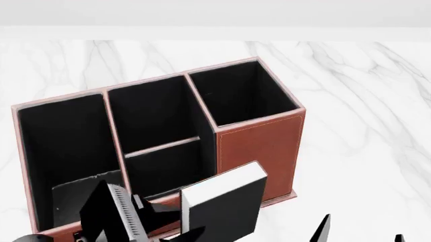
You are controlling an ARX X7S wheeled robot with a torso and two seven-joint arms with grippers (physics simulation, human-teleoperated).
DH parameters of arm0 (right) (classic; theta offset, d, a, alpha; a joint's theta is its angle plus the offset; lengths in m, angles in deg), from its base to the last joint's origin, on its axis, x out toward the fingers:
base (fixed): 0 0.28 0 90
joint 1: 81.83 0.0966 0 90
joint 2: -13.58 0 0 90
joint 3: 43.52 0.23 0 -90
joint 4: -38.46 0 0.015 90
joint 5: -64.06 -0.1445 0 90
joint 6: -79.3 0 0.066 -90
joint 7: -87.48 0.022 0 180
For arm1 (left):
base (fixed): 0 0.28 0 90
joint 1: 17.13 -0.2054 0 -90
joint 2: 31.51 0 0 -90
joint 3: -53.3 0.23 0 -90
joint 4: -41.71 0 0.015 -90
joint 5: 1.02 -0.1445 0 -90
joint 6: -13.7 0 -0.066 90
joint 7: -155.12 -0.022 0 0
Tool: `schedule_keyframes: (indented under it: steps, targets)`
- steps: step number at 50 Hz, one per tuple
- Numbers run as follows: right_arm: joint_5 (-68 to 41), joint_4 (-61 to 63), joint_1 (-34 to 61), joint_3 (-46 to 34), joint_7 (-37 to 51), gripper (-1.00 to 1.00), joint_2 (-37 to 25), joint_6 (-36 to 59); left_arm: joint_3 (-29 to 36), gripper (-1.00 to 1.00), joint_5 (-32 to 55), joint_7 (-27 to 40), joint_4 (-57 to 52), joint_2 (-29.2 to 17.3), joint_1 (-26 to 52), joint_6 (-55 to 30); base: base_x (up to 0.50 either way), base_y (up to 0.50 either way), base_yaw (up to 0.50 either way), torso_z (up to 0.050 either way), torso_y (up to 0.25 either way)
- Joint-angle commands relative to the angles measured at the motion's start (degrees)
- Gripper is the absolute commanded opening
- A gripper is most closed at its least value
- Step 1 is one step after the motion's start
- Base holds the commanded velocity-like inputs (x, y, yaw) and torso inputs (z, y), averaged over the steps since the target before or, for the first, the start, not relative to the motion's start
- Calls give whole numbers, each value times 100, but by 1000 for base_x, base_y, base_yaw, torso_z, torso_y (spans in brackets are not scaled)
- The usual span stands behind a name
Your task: Pick up the book and place it in the back compartment of the caddy.
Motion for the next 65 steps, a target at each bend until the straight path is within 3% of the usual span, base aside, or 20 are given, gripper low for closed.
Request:
schedule_keyframes:
  steps: [1,17,26,65]
  targets:
    - [-4,-36,27,-43,-12,100,1,23,-612,-100,1039,-167,-511,-302,0,-36,0,0,0,0,0]
    - [-180,-18,78,-122,-57,100,-41,177,-927,-100,1671,-521,193,-280,316,-274,0,0,0,0,1]
    - [102,60,126,-88,242,100,-21,594,-990,-100,1623,-360,104,-393,301,-251,0,0,0,0,1]
    - [104,-12,169,-137,278,100,-40,626,-1085,-100,1682,-475,434,-366,342,-125,0,0,0,0,1]
